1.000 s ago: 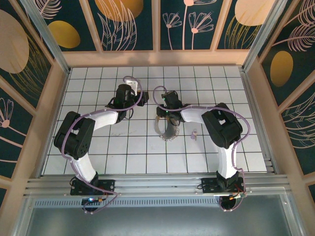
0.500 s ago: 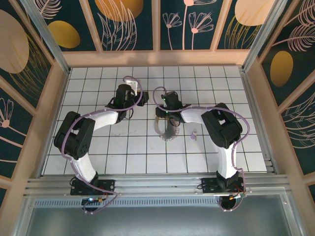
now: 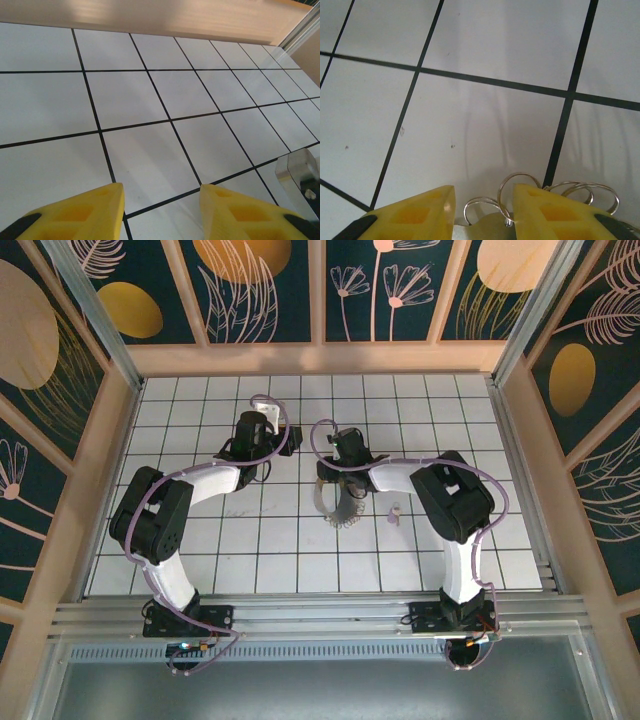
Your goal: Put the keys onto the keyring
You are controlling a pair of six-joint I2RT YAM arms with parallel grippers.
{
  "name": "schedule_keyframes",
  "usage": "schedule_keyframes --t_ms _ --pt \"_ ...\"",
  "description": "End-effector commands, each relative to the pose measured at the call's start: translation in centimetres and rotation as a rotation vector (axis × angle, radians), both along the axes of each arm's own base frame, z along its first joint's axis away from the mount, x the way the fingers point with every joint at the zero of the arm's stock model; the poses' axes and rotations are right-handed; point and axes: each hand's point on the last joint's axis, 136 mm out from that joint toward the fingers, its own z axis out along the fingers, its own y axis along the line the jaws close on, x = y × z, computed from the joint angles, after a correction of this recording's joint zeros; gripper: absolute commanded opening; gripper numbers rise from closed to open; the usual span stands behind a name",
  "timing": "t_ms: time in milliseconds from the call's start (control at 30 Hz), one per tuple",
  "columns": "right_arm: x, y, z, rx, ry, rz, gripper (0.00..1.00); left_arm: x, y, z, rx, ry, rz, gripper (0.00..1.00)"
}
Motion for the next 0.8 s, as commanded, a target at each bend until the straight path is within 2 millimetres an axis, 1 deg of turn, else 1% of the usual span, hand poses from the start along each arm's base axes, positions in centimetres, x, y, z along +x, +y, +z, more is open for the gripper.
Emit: schedule_keyframes --t_ms 0,167,467,567,767 --pt "-1.1 -0.2 0.3 -0.043 -0.016 0.054 0.37 0.5 0.0 2.2 -0.029 -0.048 -0.002 0.44" --pt "-0.8 -0.7 0.3 -0.112 -0.037 0.073 0.37 0.5 -0.1 2.4 -0.038 -0.051 -0.005 0.44" --pt "-1.0 -1.1 -0.6 -0.205 -0.040 0.110 0.37 0.5 -0.3 2.6 -0.048 -0.052 -0.009 0.44" --pt "-1.2 -1.0 -0.9 -0.221 -0.040 0.123 0.36 0.5 -0.3 2.5 -0.049 -0.050 -0.010 0.44" --pt "-1.1 -1.6 -0.9 -0.259 -0.056 0.107 0.32 0.5 -0.4 2.6 -0.053 -0.049 -0.013 0.44"
